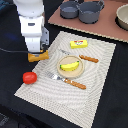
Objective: Interact with the objects in diverse but meaningful ways.
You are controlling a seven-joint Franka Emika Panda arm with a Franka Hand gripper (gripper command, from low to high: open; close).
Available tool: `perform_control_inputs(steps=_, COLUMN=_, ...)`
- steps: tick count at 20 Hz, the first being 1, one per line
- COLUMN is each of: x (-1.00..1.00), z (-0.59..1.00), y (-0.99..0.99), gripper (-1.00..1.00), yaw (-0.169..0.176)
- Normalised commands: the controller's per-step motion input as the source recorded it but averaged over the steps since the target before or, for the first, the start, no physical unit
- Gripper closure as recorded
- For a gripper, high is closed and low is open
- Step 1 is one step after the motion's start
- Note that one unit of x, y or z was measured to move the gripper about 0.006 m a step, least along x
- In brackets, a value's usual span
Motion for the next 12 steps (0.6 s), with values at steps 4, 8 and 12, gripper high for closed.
perform_control_inputs(steps=4, x=0.00, z=-0.28, y=-0.02, gripper=-1.00, yaw=0.013)
perform_control_inputs(steps=8, x=0.01, z=-0.25, y=-0.05, gripper=-1.00, yaw=0.013)
perform_control_inputs(steps=12, x=0.05, z=-0.20, y=-0.04, gripper=-1.00, yaw=0.012)
